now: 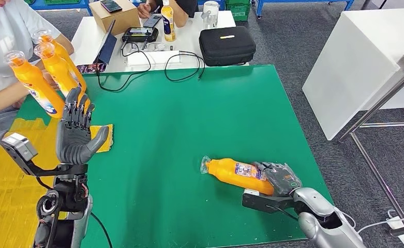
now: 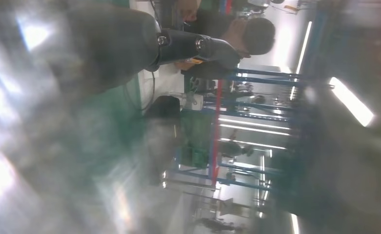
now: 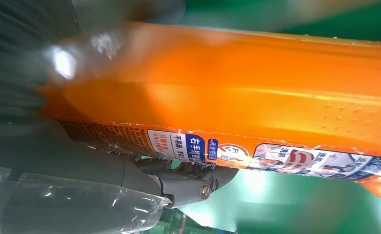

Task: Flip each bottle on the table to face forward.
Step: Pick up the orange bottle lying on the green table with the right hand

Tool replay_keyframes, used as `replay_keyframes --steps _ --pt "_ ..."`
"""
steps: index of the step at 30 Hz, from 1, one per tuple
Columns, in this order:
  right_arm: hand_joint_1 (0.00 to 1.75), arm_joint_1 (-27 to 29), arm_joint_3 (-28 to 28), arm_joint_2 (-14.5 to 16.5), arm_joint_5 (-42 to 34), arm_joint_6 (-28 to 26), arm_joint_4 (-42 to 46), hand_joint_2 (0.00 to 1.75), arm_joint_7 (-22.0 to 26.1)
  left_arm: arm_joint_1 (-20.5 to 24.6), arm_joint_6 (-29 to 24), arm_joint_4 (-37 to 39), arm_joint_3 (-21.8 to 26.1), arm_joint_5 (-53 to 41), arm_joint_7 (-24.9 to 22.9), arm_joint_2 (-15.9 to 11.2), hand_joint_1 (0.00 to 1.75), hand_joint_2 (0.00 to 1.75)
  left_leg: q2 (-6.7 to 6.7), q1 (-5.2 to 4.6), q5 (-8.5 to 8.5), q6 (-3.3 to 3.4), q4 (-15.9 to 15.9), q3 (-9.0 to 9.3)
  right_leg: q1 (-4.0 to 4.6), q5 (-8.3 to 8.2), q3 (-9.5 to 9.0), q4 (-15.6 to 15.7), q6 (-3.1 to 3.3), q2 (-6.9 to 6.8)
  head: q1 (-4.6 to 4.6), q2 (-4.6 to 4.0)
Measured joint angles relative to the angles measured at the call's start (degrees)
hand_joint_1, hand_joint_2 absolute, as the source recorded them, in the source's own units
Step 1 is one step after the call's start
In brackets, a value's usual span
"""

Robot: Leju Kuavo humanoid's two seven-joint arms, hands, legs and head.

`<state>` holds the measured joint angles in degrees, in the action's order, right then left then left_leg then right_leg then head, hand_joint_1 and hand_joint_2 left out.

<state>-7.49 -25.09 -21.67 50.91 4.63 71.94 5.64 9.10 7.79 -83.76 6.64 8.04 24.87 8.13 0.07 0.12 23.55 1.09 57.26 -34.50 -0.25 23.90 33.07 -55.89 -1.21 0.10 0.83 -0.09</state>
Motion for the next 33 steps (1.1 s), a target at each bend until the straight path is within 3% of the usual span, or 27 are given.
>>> replay_keyframes --steps 9,16,21,27,33 --pt "1.75 0.3 0.7 1.2 0.5 -3.6 0.0 1.75 -0.5 -0.1 0.6 0.0 0.0 0.2 -0.8 0.0 0.0 1.75 0.01 0.0 -0.01 0.0 0.0 0.0 0.0 -0.01 -0.02 0.0 0.01 0.01 -0.01 0.01" --pt "1.75 3.2 7.4 9.1 -2.1 -15.2 3.5 1.75 -0.8 -2.4 5.3 -1.9 -1.9 -1.1 -5.0 -0.2 0.0 1.75 -0.05 0.0 -0.05 -0.01 0.0 -0.22 0.0 0.0 0.14 0.0 0.01 -0.02 -0.02 0.01" --pt "1.75 5.0 13.8 14.7 -7.1 -22.3 9.7 1.75 3.2 -3.9 8.7 -3.2 -6.3 -4.9 -6.6 -1.7 0.0 1.75 -0.2 0.01 -0.05 -0.02 0.0 -0.41 0.01 0.04 0.26 -0.1 0.01 -0.07 -0.03 0.0" --pt "1.75 5.6 18.2 20.4 -13.9 -25.9 15.0 1.75 9.4 -3.9 12.0 -4.8 -14.0 -6.8 -6.9 -3.6 0.0 1.75 -0.22 0.0 -0.04 -0.01 0.0 -0.55 0.0 0.04 0.42 0.0 0.0 -0.07 -0.02 0.01" --pt "1.75 5.5 18.6 23.9 -16.0 -26.2 16.8 1.75 10.9 -3.6 12.6 -5.0 -18.8 -6.0 -7.3 -4.7 0.0 1.75 -0.22 0.0 -0.05 -0.01 0.0 -0.55 0.0 0.04 0.41 0.0 0.0 -0.07 0.0 0.0"
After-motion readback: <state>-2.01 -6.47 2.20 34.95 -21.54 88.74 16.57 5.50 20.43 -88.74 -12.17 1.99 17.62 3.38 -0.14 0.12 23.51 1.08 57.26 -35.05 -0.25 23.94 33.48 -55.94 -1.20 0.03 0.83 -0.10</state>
